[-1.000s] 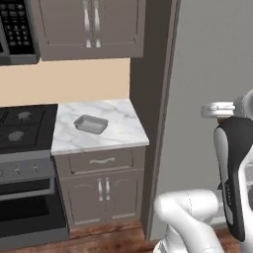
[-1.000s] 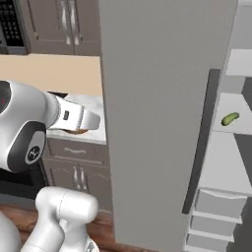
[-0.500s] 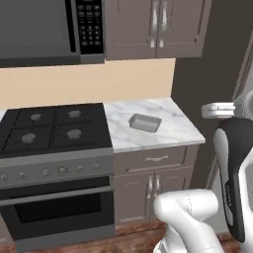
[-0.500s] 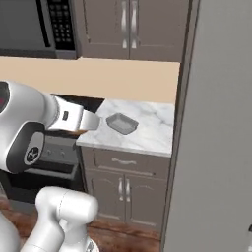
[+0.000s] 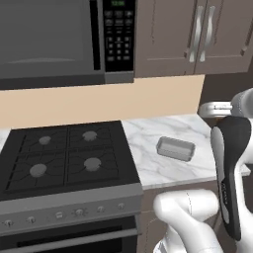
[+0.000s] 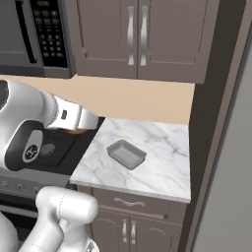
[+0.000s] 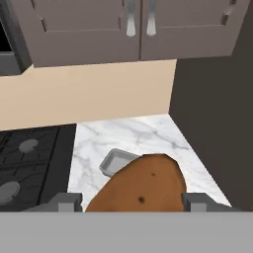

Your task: Take the cucumber and potato out of the freezer and place them in the tupperware container on the counter. Then put the tupperware containing the vegetables back in the freezer.

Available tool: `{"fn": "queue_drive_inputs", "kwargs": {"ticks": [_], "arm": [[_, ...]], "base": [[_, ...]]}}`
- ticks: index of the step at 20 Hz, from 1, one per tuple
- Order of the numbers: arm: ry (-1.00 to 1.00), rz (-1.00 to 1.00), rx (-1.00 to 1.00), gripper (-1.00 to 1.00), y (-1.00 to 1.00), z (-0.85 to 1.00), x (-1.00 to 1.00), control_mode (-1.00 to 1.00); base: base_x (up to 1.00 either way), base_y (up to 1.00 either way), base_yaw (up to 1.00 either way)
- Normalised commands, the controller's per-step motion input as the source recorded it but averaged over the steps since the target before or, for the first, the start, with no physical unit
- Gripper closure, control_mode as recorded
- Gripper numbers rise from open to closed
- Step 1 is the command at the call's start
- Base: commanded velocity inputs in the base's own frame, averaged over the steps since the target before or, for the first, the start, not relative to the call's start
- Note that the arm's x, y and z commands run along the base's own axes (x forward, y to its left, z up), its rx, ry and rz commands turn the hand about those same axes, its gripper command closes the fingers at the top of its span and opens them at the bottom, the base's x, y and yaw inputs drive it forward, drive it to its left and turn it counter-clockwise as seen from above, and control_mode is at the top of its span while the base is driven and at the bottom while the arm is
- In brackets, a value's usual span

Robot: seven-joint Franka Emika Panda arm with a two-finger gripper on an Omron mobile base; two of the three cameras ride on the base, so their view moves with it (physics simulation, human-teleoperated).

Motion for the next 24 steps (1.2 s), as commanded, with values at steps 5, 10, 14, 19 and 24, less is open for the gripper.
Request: {"fn": "queue_drive_inputs", "kwargs": {"ticks": [5, 10, 14, 19, 24], "arm": [[0.09, 0.0, -0.04, 1.0, 0.0, -0.47, 0.08, -1.0], [0.1, 0.0, -0.01, 1.0, 0.0, -0.75, 0.36, -1.0], [0.1, 0.0, 0.0, 1.0, 0.0, -0.69, 0.64, -1.0], [0.11, 0.0, 0.0, 1.0, 0.0, -0.58, 0.84, -1.0], [0.1, 0.02, 0.0, 1.0, 0.0, -0.58, 0.9, -1.0]], "base": [[0.0, 0.0, 0.0], [0.0, 0.0, 0.0], [0.0, 0.0, 0.0], [0.0, 0.0, 0.0], [0.0, 0.0, 0.0]]}}
